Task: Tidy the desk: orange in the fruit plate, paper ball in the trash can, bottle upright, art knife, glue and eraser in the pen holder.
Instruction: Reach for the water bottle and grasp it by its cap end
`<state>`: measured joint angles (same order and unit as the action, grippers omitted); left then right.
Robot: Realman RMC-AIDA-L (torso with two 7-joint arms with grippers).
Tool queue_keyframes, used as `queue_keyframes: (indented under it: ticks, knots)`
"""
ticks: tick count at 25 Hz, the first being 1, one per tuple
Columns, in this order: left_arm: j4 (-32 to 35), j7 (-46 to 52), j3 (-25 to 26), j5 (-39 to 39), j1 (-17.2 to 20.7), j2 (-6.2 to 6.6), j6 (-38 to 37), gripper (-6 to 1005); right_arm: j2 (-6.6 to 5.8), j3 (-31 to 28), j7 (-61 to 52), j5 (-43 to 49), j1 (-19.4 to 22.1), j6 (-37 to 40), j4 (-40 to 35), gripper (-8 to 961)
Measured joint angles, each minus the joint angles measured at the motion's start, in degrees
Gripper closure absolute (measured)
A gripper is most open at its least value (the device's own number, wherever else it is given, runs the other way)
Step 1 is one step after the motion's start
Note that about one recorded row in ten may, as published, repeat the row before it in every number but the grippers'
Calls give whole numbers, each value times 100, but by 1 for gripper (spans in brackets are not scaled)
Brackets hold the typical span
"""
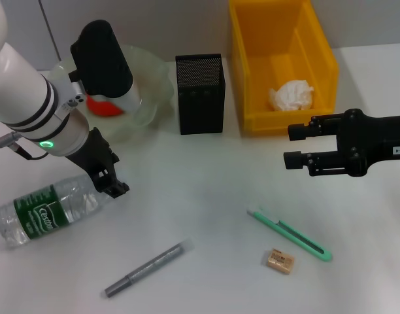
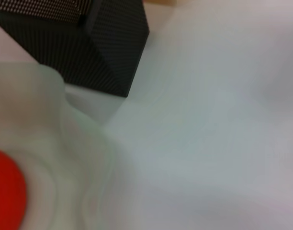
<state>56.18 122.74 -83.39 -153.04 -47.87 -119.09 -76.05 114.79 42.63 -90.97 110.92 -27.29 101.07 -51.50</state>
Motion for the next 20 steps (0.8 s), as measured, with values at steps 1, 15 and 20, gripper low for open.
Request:
queue_keyframes:
  ticks: [1, 15, 20]
  knots:
    - [0, 0, 0, 0, 0, 0, 0, 394, 0, -2, 0, 0, -1, 0, 2, 323]
    - [-66, 31, -87, -72, -7, -1, 62, 395, -5, -9, -1, 0, -22, -34, 27, 324]
    - [-60, 31, -159, -38, -16, -6, 99, 395, -8, 8, -35, 0, -30, -66, 26, 324]
